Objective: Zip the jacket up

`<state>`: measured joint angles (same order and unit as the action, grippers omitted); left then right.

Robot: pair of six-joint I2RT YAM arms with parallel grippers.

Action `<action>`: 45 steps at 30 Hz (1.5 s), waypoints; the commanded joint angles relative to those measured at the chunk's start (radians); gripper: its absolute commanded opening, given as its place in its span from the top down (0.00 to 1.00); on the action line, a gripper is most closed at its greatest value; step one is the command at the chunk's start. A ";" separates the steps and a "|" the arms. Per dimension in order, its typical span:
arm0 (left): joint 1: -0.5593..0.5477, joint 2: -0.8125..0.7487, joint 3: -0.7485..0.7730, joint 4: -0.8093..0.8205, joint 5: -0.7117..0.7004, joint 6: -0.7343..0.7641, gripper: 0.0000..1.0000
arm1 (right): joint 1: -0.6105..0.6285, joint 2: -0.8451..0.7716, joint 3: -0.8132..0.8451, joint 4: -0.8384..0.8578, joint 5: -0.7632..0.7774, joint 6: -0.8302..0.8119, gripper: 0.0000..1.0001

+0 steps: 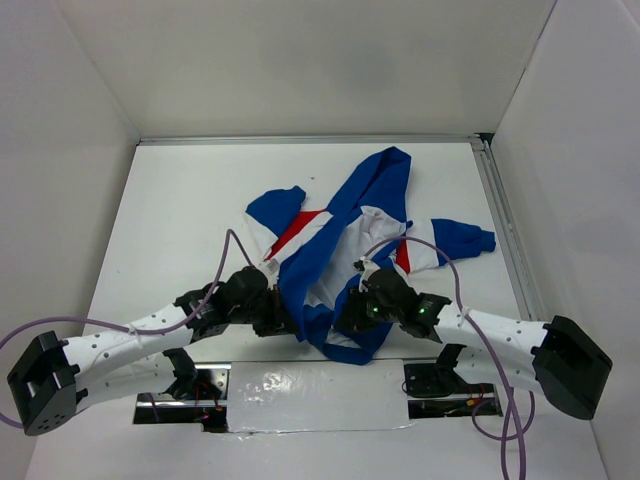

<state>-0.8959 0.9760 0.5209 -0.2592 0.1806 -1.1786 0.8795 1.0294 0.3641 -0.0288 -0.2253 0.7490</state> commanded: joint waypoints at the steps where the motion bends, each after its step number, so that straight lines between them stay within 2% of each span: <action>1: -0.009 0.001 0.024 0.041 0.016 0.016 1.00 | -0.004 0.021 0.007 0.052 0.003 -0.014 0.77; 4: -0.009 -0.002 0.025 0.040 0.014 0.019 1.00 | -0.007 0.055 0.019 0.069 0.000 -0.019 0.77; 7: -0.011 -0.008 0.027 0.034 0.011 0.016 1.00 | -0.010 0.080 0.032 0.089 -0.011 -0.023 0.92; 8: -0.011 -0.010 0.027 0.040 0.011 0.019 1.00 | -0.011 0.081 0.038 0.096 -0.009 -0.025 1.00; 12: -0.011 -0.004 0.059 0.032 -0.004 0.031 1.00 | -0.037 0.002 0.044 0.147 -0.083 -0.086 1.00; 19: -0.005 0.038 0.254 0.035 -0.072 0.128 1.00 | -0.142 -0.276 0.125 0.153 -0.259 -0.180 1.00; 24: -0.003 0.073 0.358 0.055 -0.078 0.169 1.00 | -0.197 -0.380 0.144 0.196 -0.350 -0.223 1.00; 35: -0.003 0.010 0.364 0.081 -0.087 0.192 1.00 | -0.266 -0.416 0.081 0.200 -0.440 -0.195 1.00; 45: -0.001 -0.028 0.324 0.201 -0.013 0.263 1.00 | -0.267 -0.402 0.058 0.216 -0.503 -0.191 1.00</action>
<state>-0.8993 0.9722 0.8482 -0.1719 0.1284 -0.9714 0.6167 0.6338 0.4141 0.1162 -0.6804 0.5564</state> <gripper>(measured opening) 0.049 0.010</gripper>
